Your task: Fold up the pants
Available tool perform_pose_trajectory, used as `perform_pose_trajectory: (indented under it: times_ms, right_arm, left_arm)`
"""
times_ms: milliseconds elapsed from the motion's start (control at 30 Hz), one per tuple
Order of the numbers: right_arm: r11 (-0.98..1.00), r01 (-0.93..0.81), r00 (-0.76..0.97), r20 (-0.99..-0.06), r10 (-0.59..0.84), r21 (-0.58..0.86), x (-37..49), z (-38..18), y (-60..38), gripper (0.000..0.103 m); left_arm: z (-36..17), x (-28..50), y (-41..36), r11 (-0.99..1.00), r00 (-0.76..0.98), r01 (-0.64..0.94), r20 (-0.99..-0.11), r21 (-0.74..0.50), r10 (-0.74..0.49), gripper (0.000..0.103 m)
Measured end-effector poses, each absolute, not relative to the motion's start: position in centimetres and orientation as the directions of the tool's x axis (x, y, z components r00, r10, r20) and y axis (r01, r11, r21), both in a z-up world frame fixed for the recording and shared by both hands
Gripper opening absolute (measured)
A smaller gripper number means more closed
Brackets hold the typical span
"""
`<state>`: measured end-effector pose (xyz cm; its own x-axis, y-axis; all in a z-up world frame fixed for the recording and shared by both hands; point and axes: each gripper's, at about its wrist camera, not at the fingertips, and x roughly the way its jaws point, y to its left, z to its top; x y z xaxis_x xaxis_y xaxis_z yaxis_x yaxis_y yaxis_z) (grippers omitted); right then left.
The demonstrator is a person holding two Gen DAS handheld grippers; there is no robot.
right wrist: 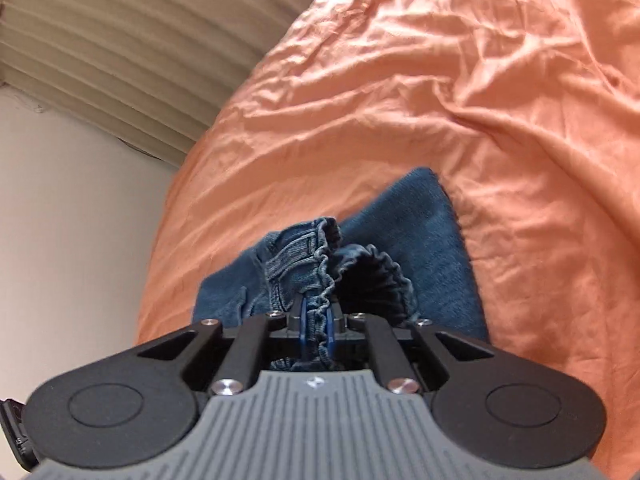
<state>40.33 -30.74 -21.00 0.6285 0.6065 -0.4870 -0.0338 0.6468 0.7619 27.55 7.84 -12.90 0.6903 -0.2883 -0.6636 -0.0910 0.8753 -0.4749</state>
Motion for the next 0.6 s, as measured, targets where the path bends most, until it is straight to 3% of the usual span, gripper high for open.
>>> perform_pose_trajectory:
  times_ms: [100, 133, 267, 400, 467, 567, 600]
  right_arm:
    - [0.508, -0.198, 0.669, -0.263, 0.695, 0.839, 39.4, -18.5, -31.0, 0.002]
    - [0.521, -0.222, 0.693, -0.243, 0.679, 0.824, 39.1, -17.5, -31.3, 0.002]
    - [0.608, -0.116, 0.72, -0.354, 0.596, 0.786, 39.6, -17.7, -32.8, 0.002]
    - [0.708, 0.054, 0.599, -0.59, 0.541, 0.704, 41.0, -21.4, -32.3, 0.004]
    - [0.711, 0.102, 0.581, -0.621, 0.525, 0.696, 40.8, -22.6, -32.8, 0.017]
    - [0.662, 0.109, 0.602, -0.579, 0.55, 0.742, 40.9, -23.2, -33.9, 0.036]
    - [0.641, 0.104, 0.606, -0.56, 0.566, 0.76, 41.2, -23.5, -34.2, 0.047]
  left_arm:
    - [-12.5, 27.3, 7.5, 0.882, 0.691, -0.083, -0.665, -0.463, -0.284, 0.061]
    - [-12.4, 27.3, 7.4, 0.884, 0.693, -0.081, -0.664, -0.46, -0.281, 0.061]
    - [-12.5, 27.5, 7.2, 0.883, 0.689, -0.086, -0.668, -0.461, -0.282, 0.061]
    - [-12.8, 27.6, 6.6, 0.883, 0.68, -0.082, -0.674, -0.462, -0.29, 0.061]
    - [-12.9, 27.7, 6.5, 0.884, 0.677, -0.082, -0.677, -0.46, -0.289, 0.061]
    - [-13.0, 27.7, 6.5, 0.883, 0.675, -0.087, -0.679, -0.461, -0.288, 0.061]
    - [-13.0, 27.7, 6.6, 0.883, 0.674, -0.09, -0.681, -0.46, -0.286, 0.061]
